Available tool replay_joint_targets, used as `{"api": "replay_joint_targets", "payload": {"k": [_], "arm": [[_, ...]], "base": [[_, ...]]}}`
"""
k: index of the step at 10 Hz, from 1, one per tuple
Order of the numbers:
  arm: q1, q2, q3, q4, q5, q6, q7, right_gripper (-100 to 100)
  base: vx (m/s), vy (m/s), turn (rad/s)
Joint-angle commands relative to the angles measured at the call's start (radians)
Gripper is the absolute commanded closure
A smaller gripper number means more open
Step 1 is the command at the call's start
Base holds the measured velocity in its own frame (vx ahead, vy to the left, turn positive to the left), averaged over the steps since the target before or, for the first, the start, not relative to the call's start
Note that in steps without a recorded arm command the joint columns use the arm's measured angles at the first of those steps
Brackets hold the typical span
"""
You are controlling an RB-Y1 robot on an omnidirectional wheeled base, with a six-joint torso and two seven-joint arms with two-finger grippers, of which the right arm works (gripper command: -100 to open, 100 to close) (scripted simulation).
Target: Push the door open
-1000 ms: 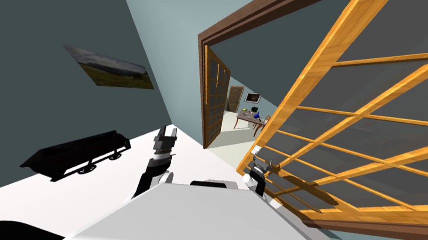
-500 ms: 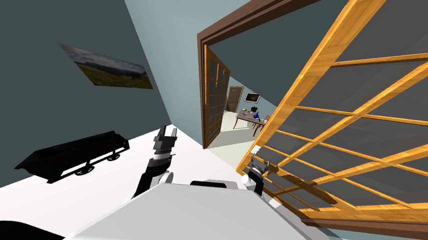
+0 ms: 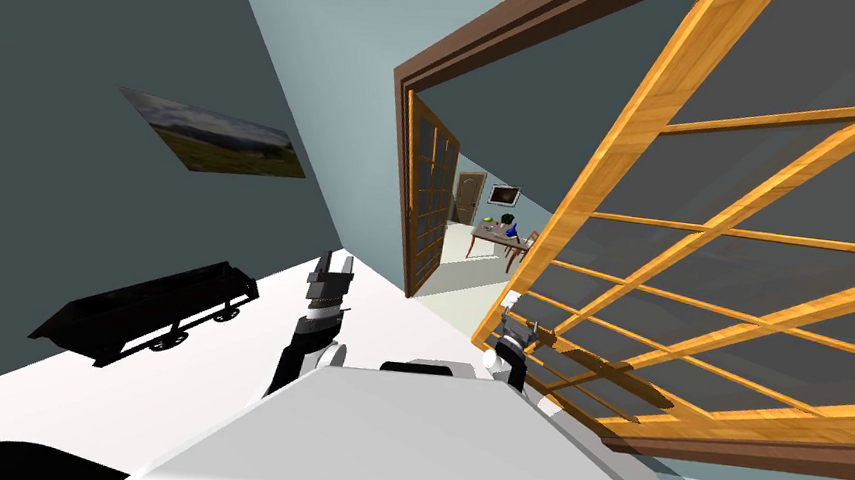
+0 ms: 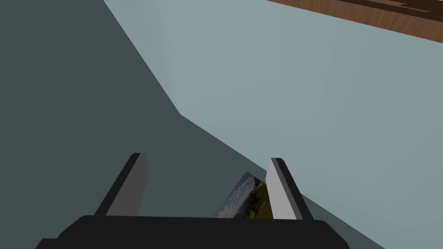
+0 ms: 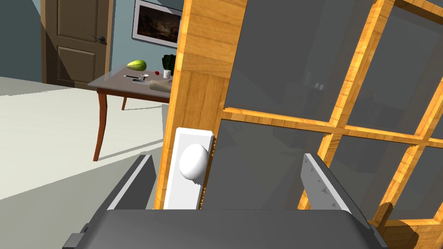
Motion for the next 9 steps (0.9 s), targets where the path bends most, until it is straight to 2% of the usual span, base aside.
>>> {"api": "replay_joint_targets", "payload": {"k": [1, 3, 4, 9], "arm": [[0.0, 0.0, 0.0, 0.0, 0.0, 0.0, 0.0, -100], [0.0, 0.0, 0.0, 0.0, 0.0, 0.0, 0.0, -100], [0.005, 0.006, 0.024, 0.016, -0.001, 0.002, -0.035, -100], [0.005, 0.006, 0.024, 0.016, -0.001, 0.002, -0.035, -100]], "base": [[-0.005, 0.005, 0.017], [0.002, -0.003, -0.008], [0.011, -0.012, -0.036], [0.001, -0.002, -0.005]]}}
